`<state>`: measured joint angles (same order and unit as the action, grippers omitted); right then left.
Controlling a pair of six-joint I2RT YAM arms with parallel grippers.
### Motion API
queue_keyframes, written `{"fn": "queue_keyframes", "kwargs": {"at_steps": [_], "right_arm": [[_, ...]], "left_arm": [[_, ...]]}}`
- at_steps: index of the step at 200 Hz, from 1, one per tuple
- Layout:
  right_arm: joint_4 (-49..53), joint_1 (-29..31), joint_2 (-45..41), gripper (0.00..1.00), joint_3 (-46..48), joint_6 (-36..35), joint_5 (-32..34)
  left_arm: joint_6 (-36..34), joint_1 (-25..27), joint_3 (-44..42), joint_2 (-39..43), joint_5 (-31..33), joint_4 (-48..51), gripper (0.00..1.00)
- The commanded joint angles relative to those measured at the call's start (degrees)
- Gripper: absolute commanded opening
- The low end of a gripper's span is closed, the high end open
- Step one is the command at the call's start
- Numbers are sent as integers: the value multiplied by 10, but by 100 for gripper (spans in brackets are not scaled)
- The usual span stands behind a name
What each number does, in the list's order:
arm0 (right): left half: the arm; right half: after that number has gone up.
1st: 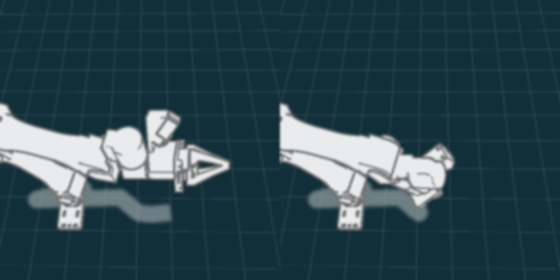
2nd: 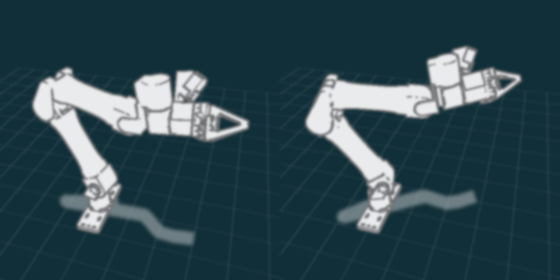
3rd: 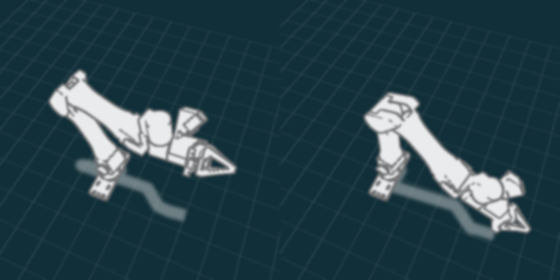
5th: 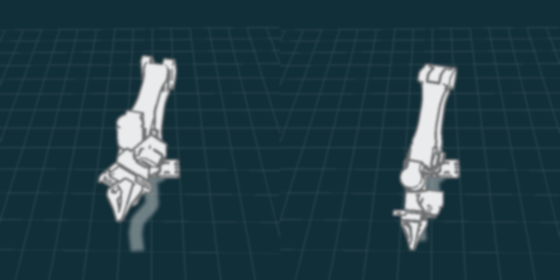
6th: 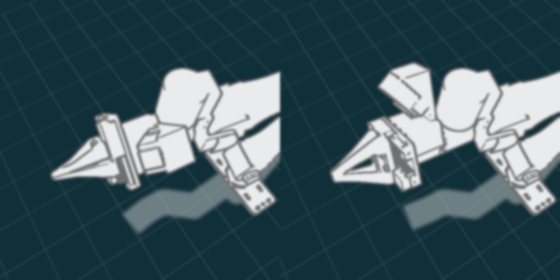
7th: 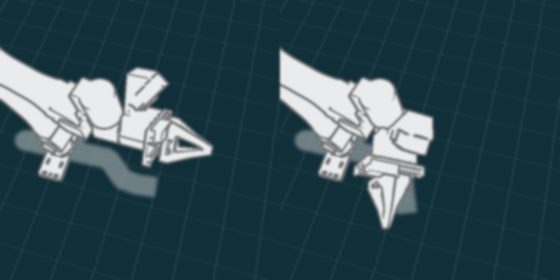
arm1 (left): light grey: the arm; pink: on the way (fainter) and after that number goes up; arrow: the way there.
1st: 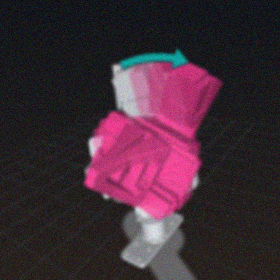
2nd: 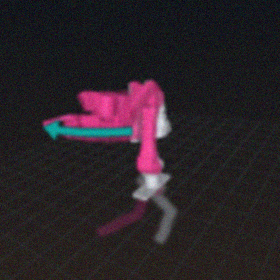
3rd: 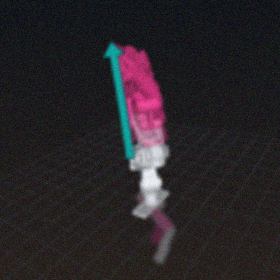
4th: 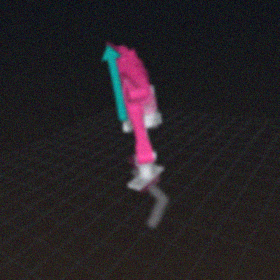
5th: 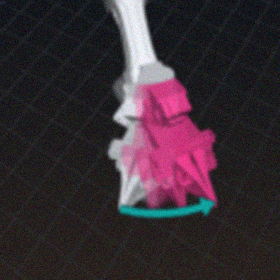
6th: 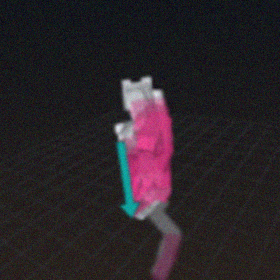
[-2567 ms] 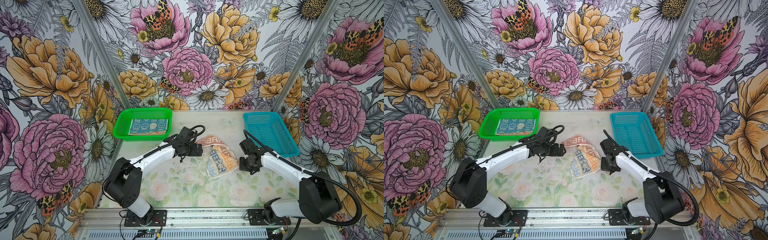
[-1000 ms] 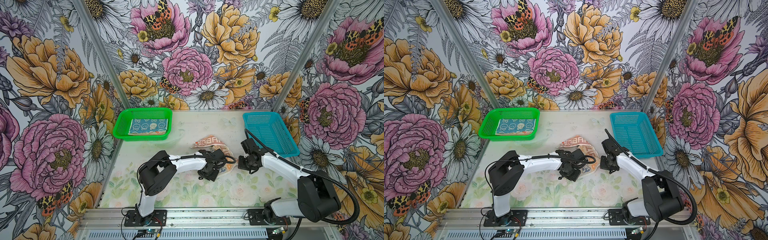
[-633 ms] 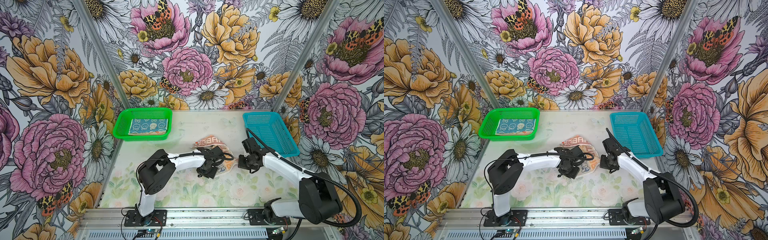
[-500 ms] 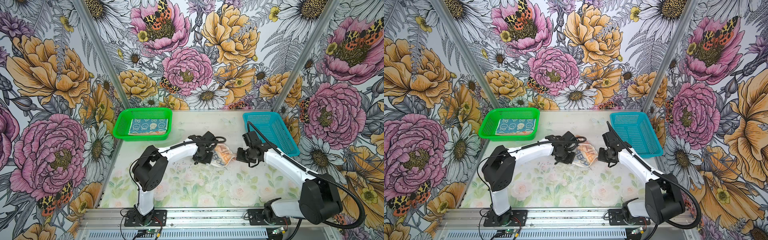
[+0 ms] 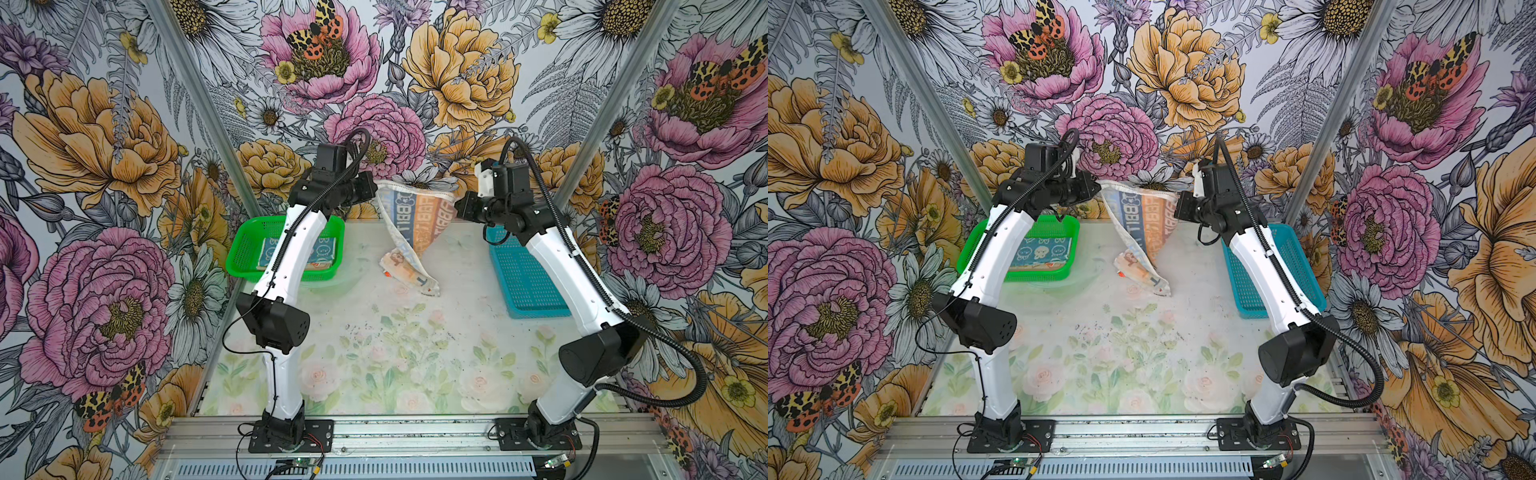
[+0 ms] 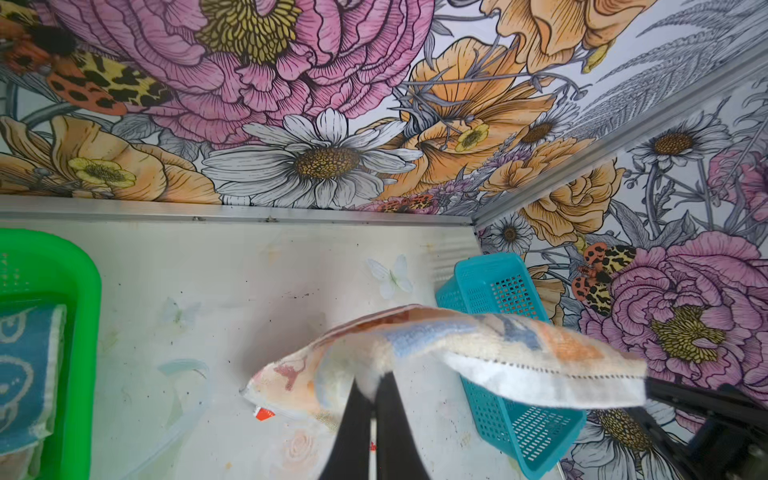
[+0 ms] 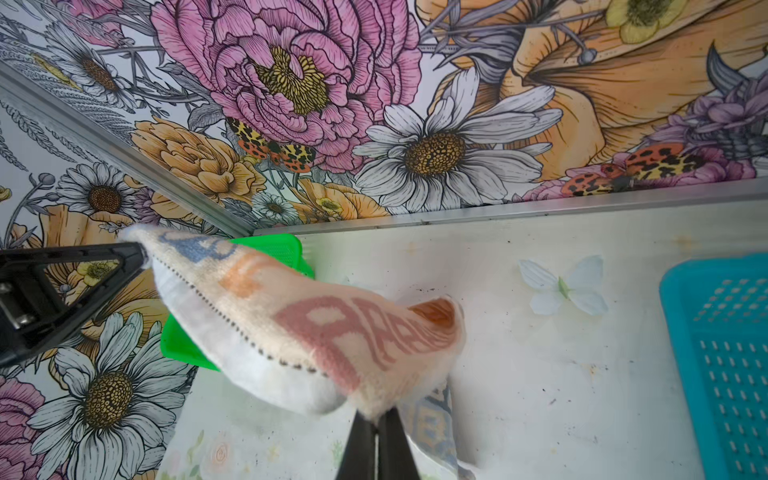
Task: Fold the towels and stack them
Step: 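Lift the towel high with both grippers, stretching it between them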
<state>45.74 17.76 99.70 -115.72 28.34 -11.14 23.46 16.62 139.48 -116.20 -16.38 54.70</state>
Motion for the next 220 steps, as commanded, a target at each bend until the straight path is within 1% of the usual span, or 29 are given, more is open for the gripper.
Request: {"fn": "queue_keyframes", "kwargs": {"at_steps": [1, 14, 24, 58, 63, 76, 89, 102, 120, 127, 136, 156, 174, 192, 206, 220], "right_arm": [[62, -2, 3, 0, -103, -33, -13], [83, -1, -4, 0, -142, -50, -14], [92, -1, -19, 0, -155, -61, -14], [123, 11, -87, 0, -145, -86, -17], [125, 17, -100, 0, -136, -90, -15], [126, 34, -137, 0, -102, -95, -9], [126, 54, -174, 0, -68, -98, -4], [128, 71, -207, 0, -40, -99, 5], [131, 79, -241, 0, -20, -85, 2], [132, 79, -248, 0, -18, -79, 3], [137, 78, -253, 0, -19, -73, 9], [154, 67, -243, 0, -37, -60, 11], [162, 41, -219, 0, -51, -46, -3], [164, 8, -188, 0, -53, -39, -10], [162, -17, -153, 0, -56, -36, -26], [162, -38, -100, 0, -63, -38, -34]], "left_arm": [[-15, -17, 58, 2, -35, 44, 0], [-24, -25, 69, 17, -43, 45, 0], [-33, -27, 67, 33, -48, 45, 0], [-63, -21, 16, 113, -41, 45, 0], [-67, -17, 6, 144, -39, 45, 0], [-75, -1, -25, 189, -23, 45, 0], [-78, 20, -63, 238, 5, 46, 0], [-74, 46, -92, 284, 36, 50, 0], [-62, 86, -121, 335, 74, 52, 0], [-54, 95, -128, 348, 78, 52, 0], [-39, 95, -135, 359, 75, 52, 0], [-23, 87, -134, 360, 64, 54, 0], [-16, 55, -127, 335, 35, 54, 0], [-12, 17, -121, 286, -6, 54, 0], [-26, 6, -115, 240, -13, 54, 0], [-33, -5, -107, 186, -29, 53, 0]]}}
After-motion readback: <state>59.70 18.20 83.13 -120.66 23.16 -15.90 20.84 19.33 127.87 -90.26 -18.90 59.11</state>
